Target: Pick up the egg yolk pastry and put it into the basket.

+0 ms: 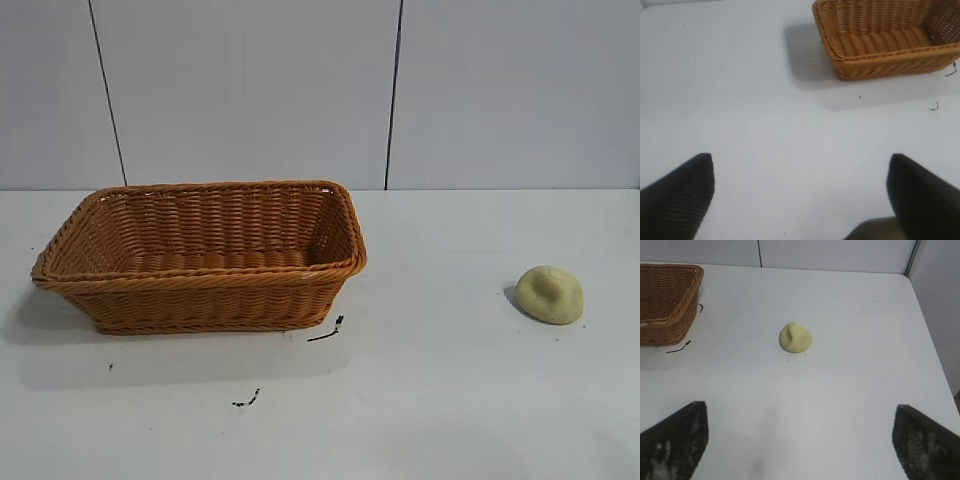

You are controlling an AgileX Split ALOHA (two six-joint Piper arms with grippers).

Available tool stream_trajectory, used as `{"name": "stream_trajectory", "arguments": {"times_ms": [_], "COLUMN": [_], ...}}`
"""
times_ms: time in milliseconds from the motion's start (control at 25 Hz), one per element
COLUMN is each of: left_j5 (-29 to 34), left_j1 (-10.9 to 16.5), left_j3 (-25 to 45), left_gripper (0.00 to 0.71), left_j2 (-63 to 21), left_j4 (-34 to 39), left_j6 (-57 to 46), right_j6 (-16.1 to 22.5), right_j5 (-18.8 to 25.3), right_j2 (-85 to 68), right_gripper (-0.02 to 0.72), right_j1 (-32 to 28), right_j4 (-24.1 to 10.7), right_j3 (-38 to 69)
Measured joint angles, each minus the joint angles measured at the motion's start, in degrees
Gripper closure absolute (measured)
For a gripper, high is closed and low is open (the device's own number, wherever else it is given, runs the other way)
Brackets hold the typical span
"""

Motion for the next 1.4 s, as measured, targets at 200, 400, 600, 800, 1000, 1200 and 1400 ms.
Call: {"name": "stream_trajectory", "arguments": {"times_ms": [200, 400, 600, 800, 1000, 1200, 1400], "left_j5": [0.0, 0.0, 0.0, 0.0, 0.0, 0.0, 0.0], "left_j1": [0.0, 0.0, 0.0, 0.0, 0.0, 0.0, 0.0], "left_j3": [0.0, 0.0, 0.0, 0.0, 0.0, 0.0, 0.0], "left_gripper": [0.014, 0.014, 0.014, 0.014, 0.014, 0.014, 0.014], "left_j2": [0.0, 0.0, 0.0, 0.0, 0.0, 0.0, 0.0], "left_j4": [0.0, 0.0, 0.0, 0.0, 0.0, 0.0, 0.0], "left_j6": [0.0, 0.0, 0.0, 0.0, 0.0, 0.0, 0.0], "right_j6": [0.0, 0.0, -0.27, -1.1, -1.1, -1.1, -1.1], "right_j5": [0.0, 0.0, 0.09, -0.2, -1.62, -3.5, -3.77], "right_j2": [0.0, 0.0, 4.8, 22.74, 43.25, 63.98, 82.89], "right_gripper": [0.01, 0.01, 0.01, 0.01, 0.01, 0.01, 0.01], "right_j1": [0.0, 0.0, 0.0, 0.0, 0.0, 0.0, 0.0], "right_j4": [0.0, -0.07, -0.11, -1.04, -1.24, -1.24, -1.14], "right_j3": [0.0, 0.0, -1.71, -8.18, -14.63, -22.8, -33.0]}}
